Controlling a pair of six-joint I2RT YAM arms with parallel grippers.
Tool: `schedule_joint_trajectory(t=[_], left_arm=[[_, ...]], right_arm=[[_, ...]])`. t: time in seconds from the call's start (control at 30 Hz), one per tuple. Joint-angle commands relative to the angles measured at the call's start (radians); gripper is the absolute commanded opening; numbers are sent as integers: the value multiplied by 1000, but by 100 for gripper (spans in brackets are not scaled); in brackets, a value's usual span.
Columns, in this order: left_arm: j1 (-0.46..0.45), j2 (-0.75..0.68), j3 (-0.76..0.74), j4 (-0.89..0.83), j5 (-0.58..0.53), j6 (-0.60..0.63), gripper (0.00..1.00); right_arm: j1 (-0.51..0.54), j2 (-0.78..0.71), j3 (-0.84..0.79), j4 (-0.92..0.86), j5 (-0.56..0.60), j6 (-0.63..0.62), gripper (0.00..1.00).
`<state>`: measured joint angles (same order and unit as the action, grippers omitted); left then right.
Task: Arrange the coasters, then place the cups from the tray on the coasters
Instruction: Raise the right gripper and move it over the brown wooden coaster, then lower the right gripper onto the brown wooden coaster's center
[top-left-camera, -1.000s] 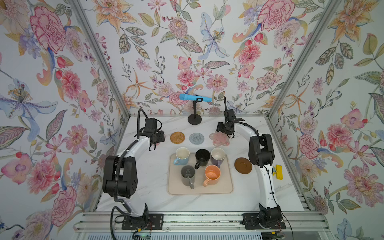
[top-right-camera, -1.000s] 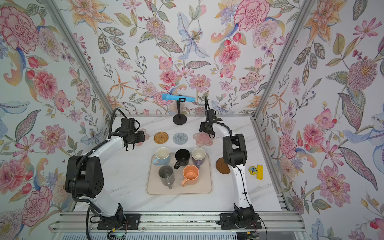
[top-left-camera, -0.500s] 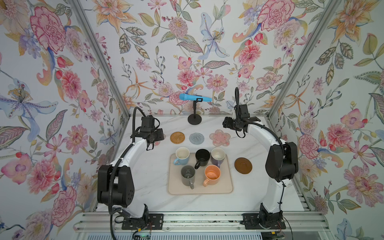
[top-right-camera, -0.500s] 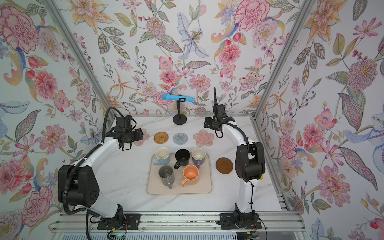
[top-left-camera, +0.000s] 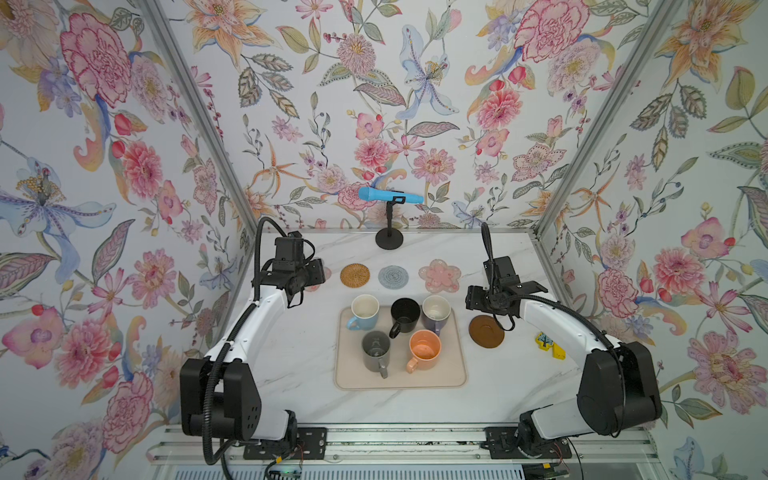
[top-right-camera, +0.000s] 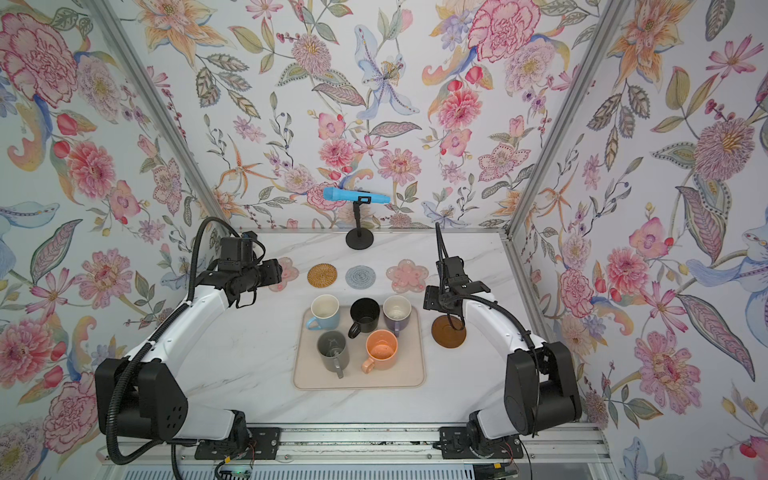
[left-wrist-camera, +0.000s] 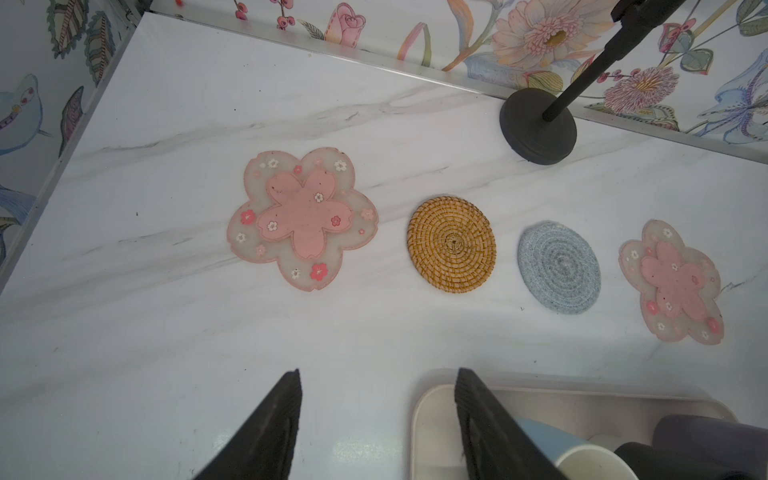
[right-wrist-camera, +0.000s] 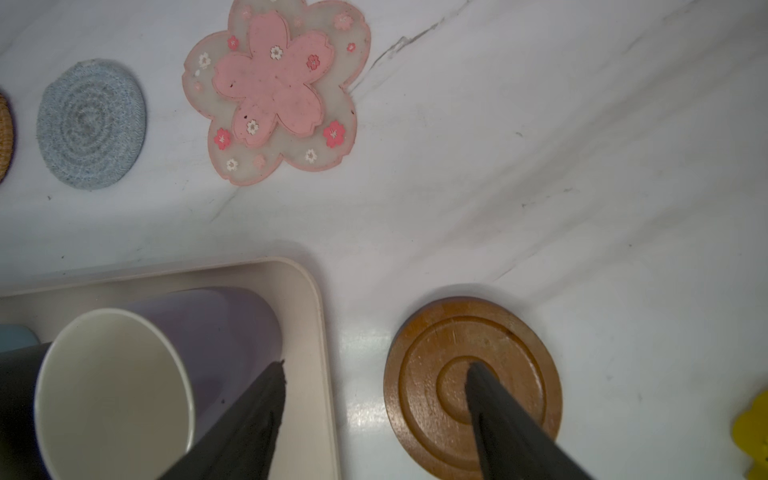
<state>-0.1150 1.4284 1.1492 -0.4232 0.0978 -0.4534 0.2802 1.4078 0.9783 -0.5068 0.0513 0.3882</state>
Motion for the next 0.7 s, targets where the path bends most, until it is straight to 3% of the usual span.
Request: schedule_joint_trajectory(t=[0.0, 0.27, 0.67], left_arm=[[-17, -35, -21, -22, 8, -9, 61], [-29, -73, -39, -37, -9, -9, 59], [-33, -133, -108, -37, -29, -34, 59]], right_arm=[[0, -67, -58, -24, 31, 37, 66], [1, -69, -130, -27, 42, 56, 43], [-17, 8, -175, 30, 32, 34, 33]])
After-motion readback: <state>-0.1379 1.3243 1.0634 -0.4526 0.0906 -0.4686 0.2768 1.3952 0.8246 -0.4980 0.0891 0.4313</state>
